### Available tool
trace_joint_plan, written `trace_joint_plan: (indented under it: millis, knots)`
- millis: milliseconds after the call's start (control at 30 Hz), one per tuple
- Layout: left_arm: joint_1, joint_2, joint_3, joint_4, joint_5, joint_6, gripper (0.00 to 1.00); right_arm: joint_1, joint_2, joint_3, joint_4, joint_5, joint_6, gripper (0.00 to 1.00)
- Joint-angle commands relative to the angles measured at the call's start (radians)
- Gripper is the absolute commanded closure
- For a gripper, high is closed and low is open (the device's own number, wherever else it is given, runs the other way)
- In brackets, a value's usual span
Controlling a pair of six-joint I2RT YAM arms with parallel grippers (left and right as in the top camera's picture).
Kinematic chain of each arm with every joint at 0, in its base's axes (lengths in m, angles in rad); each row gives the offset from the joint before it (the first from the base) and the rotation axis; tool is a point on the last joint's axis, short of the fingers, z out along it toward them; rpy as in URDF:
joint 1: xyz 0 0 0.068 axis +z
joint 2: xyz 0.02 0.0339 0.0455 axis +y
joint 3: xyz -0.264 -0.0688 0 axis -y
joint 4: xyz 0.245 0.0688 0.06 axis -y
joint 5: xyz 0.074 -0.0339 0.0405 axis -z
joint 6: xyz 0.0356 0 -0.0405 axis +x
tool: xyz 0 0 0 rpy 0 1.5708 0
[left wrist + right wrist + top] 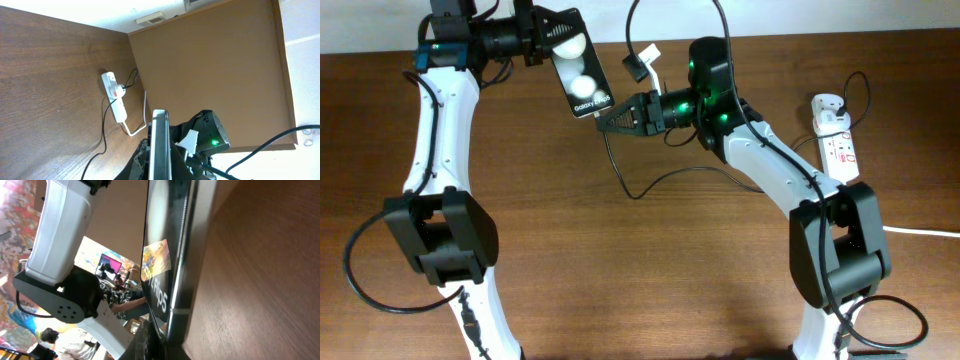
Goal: Plug charger to phone and switch on socket
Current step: 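Push the USB-C tip upward into the phone's port with the right gripper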
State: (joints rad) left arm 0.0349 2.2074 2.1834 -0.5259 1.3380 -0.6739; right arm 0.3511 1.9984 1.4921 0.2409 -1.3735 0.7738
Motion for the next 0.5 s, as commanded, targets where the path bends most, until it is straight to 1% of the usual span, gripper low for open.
trace_joint_plan:
  millis: [0, 233, 467]
  knots:
    - [-0.006, -0.029, 0.013, 0.003, 0.053, 0.013, 1.00, -0.018, -0.019, 0.012, 0.011, 0.005, 0.002, 0.96]
    - [-0.039, -0.029, 0.013, 0.002, 0.049, 0.013, 1.00, -0.018, -0.019, 0.012, 0.011, 0.006, 0.004, 0.96]
    - [-0.045, -0.029, 0.013, 0.002, 0.053, 0.013, 1.00, -0.018, -0.019, 0.012, 0.011, 0.019, 0.019, 0.96]
